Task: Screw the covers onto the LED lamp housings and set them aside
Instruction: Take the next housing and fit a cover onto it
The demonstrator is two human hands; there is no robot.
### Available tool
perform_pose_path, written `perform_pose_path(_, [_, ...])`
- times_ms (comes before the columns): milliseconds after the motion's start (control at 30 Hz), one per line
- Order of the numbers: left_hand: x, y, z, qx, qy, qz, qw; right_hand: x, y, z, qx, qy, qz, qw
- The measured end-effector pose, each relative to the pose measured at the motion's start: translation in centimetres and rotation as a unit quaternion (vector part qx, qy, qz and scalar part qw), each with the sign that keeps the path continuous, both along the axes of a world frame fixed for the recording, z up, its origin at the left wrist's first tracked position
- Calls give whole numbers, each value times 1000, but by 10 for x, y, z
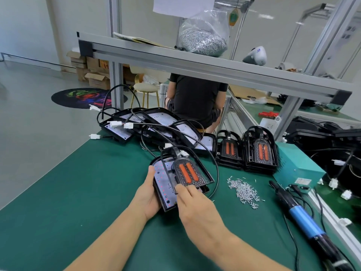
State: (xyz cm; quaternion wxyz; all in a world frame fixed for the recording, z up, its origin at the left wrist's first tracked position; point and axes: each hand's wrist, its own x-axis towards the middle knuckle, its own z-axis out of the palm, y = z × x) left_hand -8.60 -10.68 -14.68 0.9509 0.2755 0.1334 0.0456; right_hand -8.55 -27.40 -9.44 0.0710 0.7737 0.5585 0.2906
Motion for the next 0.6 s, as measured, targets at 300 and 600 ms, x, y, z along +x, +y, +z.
perform_pose_path(300, [0,-1,3,17,-8,-4,1000,-17,7,-4,-45,-9,18,999])
perform_pose_path(600, [-2,-3,6,9,-33,-4,999,-8,3,3,-34,110,66,991])
